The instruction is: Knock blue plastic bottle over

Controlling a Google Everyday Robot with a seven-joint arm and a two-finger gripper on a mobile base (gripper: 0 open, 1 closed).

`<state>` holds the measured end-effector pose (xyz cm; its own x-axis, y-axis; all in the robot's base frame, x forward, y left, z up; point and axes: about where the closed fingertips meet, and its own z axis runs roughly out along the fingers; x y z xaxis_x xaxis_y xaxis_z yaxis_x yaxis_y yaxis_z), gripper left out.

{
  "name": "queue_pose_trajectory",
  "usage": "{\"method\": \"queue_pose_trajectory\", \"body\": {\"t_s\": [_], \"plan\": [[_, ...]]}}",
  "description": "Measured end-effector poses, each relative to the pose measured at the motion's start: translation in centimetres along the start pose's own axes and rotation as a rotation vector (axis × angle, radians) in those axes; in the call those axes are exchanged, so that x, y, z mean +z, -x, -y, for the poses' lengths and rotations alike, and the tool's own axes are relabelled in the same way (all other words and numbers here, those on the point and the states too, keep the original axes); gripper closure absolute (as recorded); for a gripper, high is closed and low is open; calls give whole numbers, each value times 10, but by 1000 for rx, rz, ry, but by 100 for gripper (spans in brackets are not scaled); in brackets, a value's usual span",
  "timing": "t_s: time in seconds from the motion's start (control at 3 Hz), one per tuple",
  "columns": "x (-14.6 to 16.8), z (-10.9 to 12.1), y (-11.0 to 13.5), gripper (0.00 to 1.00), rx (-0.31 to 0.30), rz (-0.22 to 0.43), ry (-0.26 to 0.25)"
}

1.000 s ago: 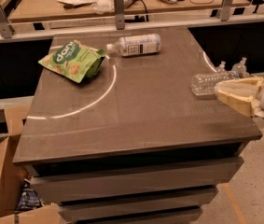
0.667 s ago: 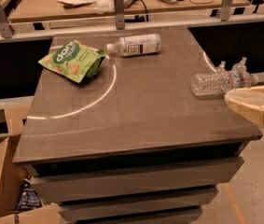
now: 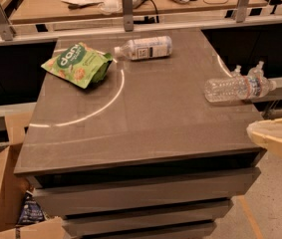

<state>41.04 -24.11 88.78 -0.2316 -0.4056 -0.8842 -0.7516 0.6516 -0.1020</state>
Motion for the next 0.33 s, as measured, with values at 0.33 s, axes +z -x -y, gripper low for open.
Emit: {"method": "queue_pose_trajectory", "body": {"t_s": [0.33], "plan": [[1, -1, 3, 82, -6, 1, 2]]}}
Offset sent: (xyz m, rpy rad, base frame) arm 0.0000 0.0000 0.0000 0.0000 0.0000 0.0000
